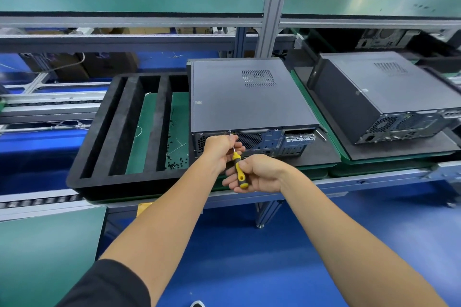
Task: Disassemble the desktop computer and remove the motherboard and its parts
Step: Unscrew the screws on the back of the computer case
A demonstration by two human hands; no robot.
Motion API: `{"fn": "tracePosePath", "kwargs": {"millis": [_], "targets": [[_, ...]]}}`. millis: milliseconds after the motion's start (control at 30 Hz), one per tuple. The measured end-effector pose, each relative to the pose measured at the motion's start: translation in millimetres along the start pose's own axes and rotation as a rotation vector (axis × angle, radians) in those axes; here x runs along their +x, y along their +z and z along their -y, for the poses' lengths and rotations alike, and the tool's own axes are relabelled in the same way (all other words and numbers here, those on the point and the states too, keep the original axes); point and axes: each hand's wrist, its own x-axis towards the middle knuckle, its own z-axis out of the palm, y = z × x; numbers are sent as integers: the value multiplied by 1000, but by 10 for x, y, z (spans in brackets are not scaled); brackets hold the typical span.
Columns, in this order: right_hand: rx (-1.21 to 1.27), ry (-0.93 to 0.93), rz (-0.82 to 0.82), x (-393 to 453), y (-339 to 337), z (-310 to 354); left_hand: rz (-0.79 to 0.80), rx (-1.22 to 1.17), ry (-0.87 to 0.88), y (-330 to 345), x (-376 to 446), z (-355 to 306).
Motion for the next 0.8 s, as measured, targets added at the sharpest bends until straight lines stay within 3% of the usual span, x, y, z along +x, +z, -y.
{"fn": "tracePosePath", "kwargs": {"millis": [233, 400, 467, 633, 700, 800], "targets": [[-172, -116, -306, 111, 104, -64, 16, -58, -23, 18, -9, 11], [-661, -357, -590, 123, 145, -59, 6, -99, -56, 27, -6, 3], [-598, -383, -515, 132, 122, -86, 6, -90, -65, 25, -14, -25], [43, -140, 62, 82, -6, -230, 25, -120, -62, 31, -34, -28], [147, -152, 117, 76, -36, -233, 29, -152, -64, 29, -38, -19], [67, -152, -24, 98, 9, -186, 47, -83, -47, 0, -35, -14]]}}
